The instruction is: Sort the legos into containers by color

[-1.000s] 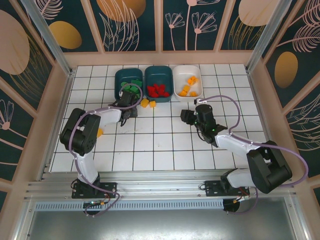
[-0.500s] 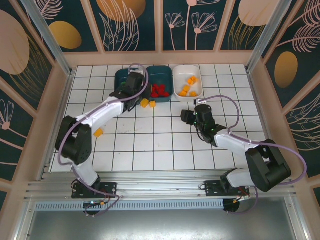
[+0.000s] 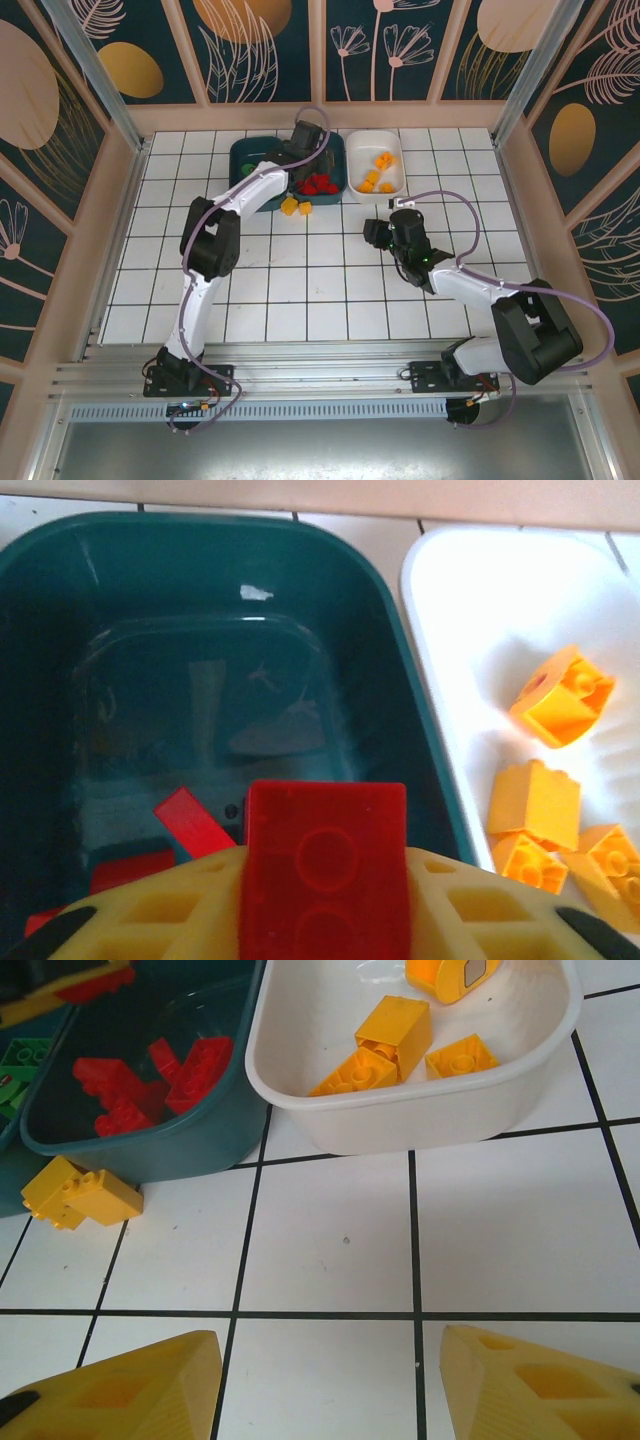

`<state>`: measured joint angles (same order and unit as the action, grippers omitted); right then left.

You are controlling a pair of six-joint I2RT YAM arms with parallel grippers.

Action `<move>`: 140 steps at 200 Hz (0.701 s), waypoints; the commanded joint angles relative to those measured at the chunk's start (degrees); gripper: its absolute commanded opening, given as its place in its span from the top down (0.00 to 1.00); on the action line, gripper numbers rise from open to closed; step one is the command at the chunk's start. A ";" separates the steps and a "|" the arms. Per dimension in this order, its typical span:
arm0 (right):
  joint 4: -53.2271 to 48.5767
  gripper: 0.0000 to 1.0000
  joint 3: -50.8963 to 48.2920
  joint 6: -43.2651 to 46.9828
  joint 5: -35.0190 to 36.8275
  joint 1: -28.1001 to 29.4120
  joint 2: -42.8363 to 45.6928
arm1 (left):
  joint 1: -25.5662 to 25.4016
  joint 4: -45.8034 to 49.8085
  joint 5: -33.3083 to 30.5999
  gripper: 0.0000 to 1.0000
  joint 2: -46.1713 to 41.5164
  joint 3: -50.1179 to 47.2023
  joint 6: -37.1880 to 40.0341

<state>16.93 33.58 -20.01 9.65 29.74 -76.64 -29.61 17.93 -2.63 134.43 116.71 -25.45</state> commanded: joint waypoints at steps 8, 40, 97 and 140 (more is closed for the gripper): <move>0.12 0.39 -0.80 0.67 2.52 0.28 1.49 | 0.77 3.92 2.34 0.43 2.68 4.83 -1.09; 0.10 0.38 -0.89 0.90 3.02 0.40 2.15 | 0.87 4.10 1.60 0.30 -0.65 3.08 -0.65; 4.57 0.34 3.99 3.17 -1.13 8.92 -5.47 | 4.41 -12.19 -6.77 0.11 -34.69 -35.82 -7.08; 1.57 0.33 16.83 3.94 2.76 16.21 -18.22 | 14.72 -2.94 -15.28 0.01 -58.77 -64.58 -21.19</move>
<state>18.59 43.88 -17.80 9.67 43.64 -90.65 -19.27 8.43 -10.70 82.15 63.68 -36.91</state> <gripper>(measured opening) 0.665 0.968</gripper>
